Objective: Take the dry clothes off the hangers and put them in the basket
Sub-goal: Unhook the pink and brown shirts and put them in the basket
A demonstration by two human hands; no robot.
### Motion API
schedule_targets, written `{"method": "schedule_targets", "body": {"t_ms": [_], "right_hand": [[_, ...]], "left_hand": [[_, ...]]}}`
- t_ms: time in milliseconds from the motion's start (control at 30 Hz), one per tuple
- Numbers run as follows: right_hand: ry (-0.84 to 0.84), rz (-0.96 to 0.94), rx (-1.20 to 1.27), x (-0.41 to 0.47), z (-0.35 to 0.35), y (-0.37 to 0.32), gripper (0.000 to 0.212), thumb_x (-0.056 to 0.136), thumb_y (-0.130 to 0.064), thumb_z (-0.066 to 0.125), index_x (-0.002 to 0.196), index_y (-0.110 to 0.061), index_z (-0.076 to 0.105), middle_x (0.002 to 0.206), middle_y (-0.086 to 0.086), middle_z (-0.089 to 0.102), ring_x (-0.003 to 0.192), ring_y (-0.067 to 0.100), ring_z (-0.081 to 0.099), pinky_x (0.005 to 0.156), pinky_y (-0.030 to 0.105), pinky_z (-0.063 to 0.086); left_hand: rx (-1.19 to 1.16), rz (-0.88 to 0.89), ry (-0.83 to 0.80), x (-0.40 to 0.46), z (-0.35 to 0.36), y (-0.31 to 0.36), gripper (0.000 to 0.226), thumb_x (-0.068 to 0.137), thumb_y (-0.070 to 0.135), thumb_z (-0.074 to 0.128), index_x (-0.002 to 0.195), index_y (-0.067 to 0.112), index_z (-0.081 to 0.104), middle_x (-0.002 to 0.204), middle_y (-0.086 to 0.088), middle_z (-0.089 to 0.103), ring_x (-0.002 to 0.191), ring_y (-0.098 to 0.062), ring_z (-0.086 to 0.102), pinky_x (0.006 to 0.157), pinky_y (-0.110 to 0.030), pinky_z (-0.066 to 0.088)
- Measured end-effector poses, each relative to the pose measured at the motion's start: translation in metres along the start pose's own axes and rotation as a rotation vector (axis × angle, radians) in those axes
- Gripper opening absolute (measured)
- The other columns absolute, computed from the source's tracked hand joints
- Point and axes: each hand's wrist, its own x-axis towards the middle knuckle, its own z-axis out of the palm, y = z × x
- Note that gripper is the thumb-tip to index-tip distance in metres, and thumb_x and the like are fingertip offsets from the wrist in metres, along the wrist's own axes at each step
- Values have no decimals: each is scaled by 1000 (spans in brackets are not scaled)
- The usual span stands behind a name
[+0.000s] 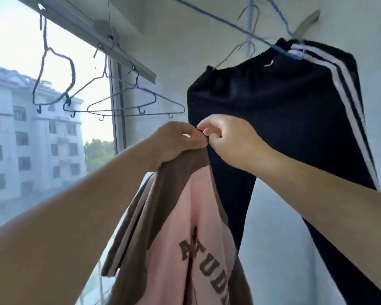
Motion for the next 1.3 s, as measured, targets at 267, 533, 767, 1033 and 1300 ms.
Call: {"method": "schedule_targets", "body": {"t_ms": [267,533,767,1033,1300], "right_hand": [[-703,301,654,-99,79,24,37,81,-14,67,116,-22,61,111,2,68,111,17,60,103,37,43],[-720,382,737,-128,137,18,37,78,-31,72,112,-18,65,106,-2,70,106,17,63,99,43,47],[-859,429,781,-153,162,28,39,71,-28,77,108,-20,68,106,0,71,103,17,66,100,40,46],[-1101,479,442,-200,190,59,21,75,-14,75,87,-29,66,92,-8,70,92,17,67,88,30,54],[-1068,419,226,-234,193,85,23,76,-6,60,65,-25,56,67,-7,58,67,10,55,60,21,41]], "left_hand": [[114,-160,-231,-74,28,-69,22,75,32,74,88,18,64,87,2,64,67,-9,57,60,-23,49],[145,-318,-333,-115,19,-116,41,62,55,71,79,18,65,82,-5,65,77,-22,61,77,-39,54],[143,-446,-399,-130,30,-139,31,68,48,71,64,18,66,71,-4,62,69,-21,57,71,-35,49],[37,-499,-318,-139,27,-142,37,41,51,70,62,21,67,66,-1,65,65,-17,62,66,-30,56],[129,-616,-250,-159,21,-152,31,49,46,73,66,20,69,71,-2,67,67,-19,63,65,-30,55]]}}
